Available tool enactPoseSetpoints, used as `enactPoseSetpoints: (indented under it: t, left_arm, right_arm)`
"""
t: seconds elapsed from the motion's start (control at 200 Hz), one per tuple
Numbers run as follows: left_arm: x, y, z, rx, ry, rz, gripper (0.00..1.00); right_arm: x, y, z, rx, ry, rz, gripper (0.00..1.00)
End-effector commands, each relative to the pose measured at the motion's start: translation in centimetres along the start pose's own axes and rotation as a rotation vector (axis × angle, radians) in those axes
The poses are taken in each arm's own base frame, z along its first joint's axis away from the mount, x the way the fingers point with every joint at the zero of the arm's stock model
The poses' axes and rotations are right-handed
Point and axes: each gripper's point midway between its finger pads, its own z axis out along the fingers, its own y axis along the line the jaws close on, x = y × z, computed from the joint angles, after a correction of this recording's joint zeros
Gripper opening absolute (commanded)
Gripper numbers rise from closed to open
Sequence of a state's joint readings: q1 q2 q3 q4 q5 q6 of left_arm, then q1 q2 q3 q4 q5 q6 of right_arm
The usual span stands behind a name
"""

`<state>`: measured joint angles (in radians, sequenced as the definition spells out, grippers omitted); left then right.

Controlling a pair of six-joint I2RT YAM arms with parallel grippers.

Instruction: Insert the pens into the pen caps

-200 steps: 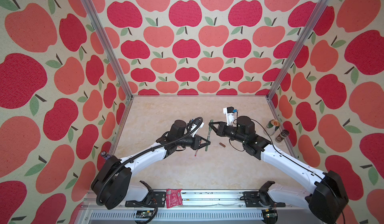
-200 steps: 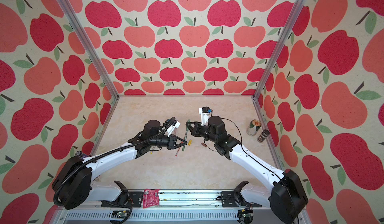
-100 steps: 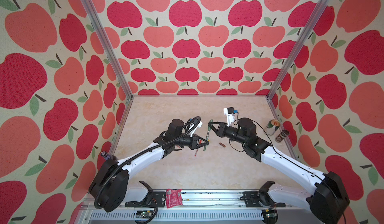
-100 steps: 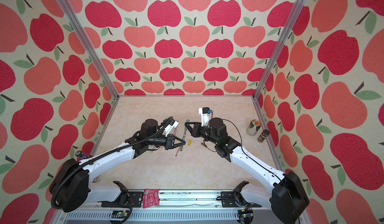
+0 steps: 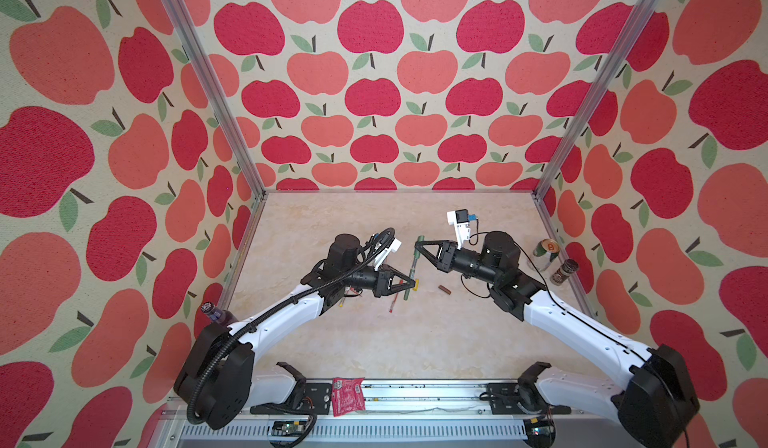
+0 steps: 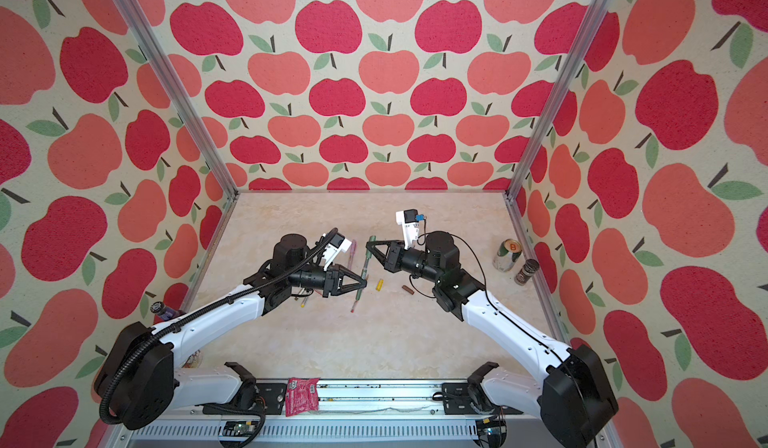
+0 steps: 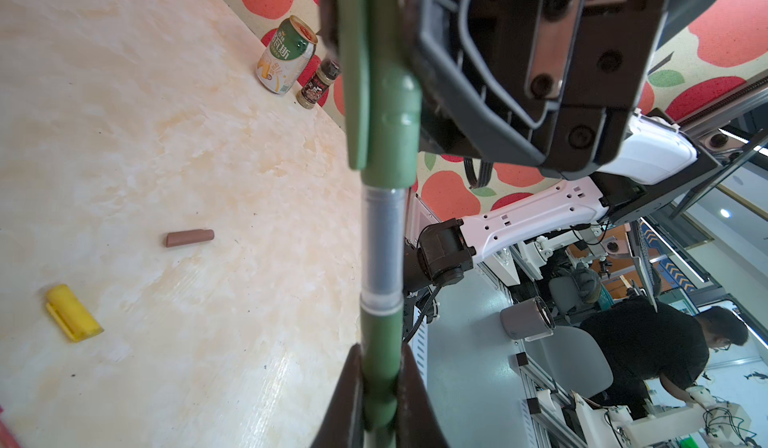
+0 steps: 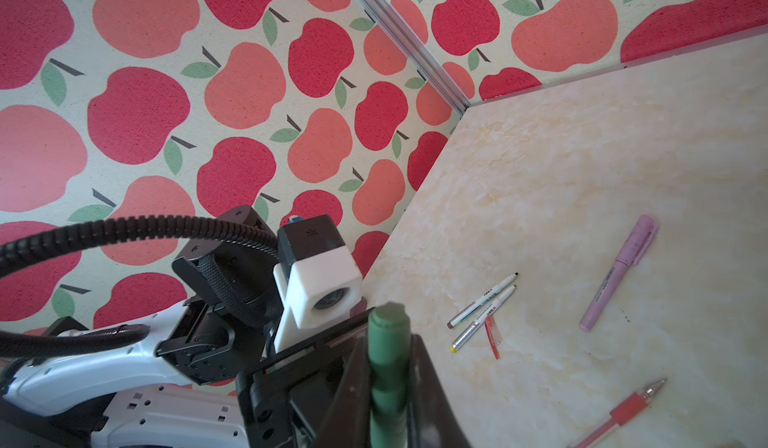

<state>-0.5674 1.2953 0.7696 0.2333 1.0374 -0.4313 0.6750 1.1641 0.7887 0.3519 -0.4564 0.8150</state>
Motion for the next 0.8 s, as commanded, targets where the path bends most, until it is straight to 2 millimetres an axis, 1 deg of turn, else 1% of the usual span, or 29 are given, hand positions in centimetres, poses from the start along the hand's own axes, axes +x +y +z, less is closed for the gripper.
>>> enactPoseSetpoints:
  t: [0.0,0.105,0.27,0.455,0.565,0.795]
  left_arm:
    - [-5.7,-2.4,-1.5,0.016,-0.152,0.253,0.06]
    - [-6.0,-2.4,-1.6,0.027,-0.157,0.271,0.06]
    - [-6.6,-2.6,-1.6,0.03,-0.171,0.284,0.06]
    - [-7.0,-1.9,-1.3,-0.003,-0.183,0.266,0.05]
    - [-7.3,-1.7,-1.3,-0.017,-0.202,0.265,0.05]
    - [-7.8,-1.9,-1.3,-0.023,-0.209,0.271,0.05]
  right_arm:
    - [3.6,0.4,-0.1,-0.062,0.176,0.082,0.0]
    - [3.3,0.7,-0.1,-0.087,0.183,0.094,0.0]
    - [2.7,0.7,-0.2,-0.093,0.16,0.108,0.0]
    - [2.1,1.0,0.0,-0.109,0.13,0.128,0.0]
    - [2.3,1.0,0.0,-0.104,0.134,0.124,0.0]
    - [3.5,0.8,0.4,-0.099,0.157,0.131,0.0]
